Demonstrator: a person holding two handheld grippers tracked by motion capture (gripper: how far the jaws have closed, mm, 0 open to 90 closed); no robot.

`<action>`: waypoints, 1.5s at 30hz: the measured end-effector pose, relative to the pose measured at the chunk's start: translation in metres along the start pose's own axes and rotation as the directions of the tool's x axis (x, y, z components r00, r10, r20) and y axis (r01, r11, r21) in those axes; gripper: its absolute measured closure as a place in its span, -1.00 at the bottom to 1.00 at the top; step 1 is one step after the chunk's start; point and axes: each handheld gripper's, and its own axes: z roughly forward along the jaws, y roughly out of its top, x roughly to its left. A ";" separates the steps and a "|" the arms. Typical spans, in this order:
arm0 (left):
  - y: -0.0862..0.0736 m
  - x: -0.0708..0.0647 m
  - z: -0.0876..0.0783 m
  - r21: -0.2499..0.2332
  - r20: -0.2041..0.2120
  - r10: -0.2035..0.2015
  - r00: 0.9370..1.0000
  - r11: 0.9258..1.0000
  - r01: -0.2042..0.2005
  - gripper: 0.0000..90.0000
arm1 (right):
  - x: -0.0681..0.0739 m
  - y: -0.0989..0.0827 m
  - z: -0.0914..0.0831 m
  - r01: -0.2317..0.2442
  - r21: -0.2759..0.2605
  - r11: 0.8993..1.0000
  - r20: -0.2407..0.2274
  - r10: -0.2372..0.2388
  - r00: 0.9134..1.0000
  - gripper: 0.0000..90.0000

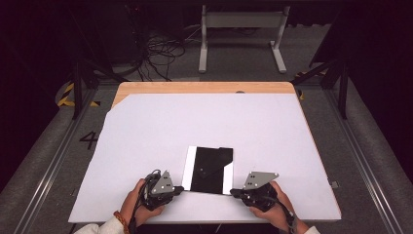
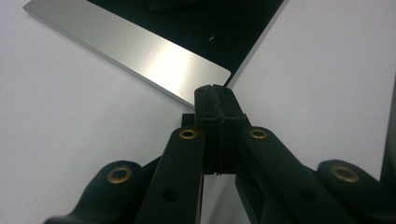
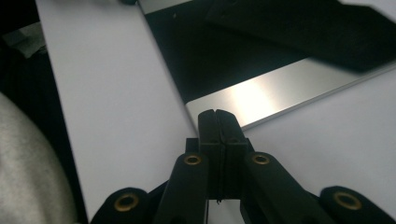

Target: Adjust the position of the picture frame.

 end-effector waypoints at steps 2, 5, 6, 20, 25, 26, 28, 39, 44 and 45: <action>0.000 0.001 0.000 -0.005 -0.006 -0.007 1.000 1.000 0.007 1.00 | -0.007 0.004 -0.003 0.004 -0.018 1.000 0.038 -0.003 0.999 1.00; 0.000 0.005 0.001 -0.005 -0.015 -0.012 1.000 1.000 0.012 1.00 | -0.022 0.007 -0.006 -0.011 -0.036 0.999 0.099 0.015 0.995 1.00; 0.001 0.006 0.001 -0.002 -0.029 -0.013 1.000 1.000 0.013 1.00 | -0.028 0.007 -0.006 -0.021 -0.041 0.999 0.109 0.026 0.994 1.00; 0.008 0.023 0.009 -0.006 -0.040 -0.043 0.998 0.999 0.043 0.96 | -0.091 0.022 0.003 -0.113 -0.109 0.988 0.262 0.138 0.955 1.00; 0.011 0.028 0.013 -0.008 -0.041 -0.048 0.998 0.999 0.048 0.99 | -0.105 0.024 0.020 -0.133 -0.071 0.989 0.279 0.148 0.949 1.00; 0.013 0.031 0.014 -0.009 -0.039 -0.051 0.998 0.999 0.050 1.00 | -0.105 0.024 0.022 -0.132 -0.060 0.989 0.286 0.143 0.947 1.00; 0.014 0.032 0.015 -0.007 -0.041 -0.050 0.998 0.999 0.050 0.99 | -0.106 0.024 0.024 -0.137 -0.055 0.989 0.286 0.147 0.947 1.00; 0.020 0.040 0.021 -0.004 -0.058 -0.052 0.997 0.999 0.052 1.00 | -0.119 0.018 0.023 -0.172 -0.070 0.983 0.307 0.185 0.933 1.00; 0.022 0.041 0.023 -0.004 -0.061 -0.050 0.997 0.999 0.050 1.00 | -0.122 0.018 0.026 -0.177 -0.064 0.982 0.316 0.189 0.930 1.00; 0.022 0.042 0.023 -0.002 -0.064 -0.047 0.997 0.999 0.047 1.00 | -0.123 0.018 0.027 -0.181 -0.062 0.981 0.317 0.192 0.929 1.00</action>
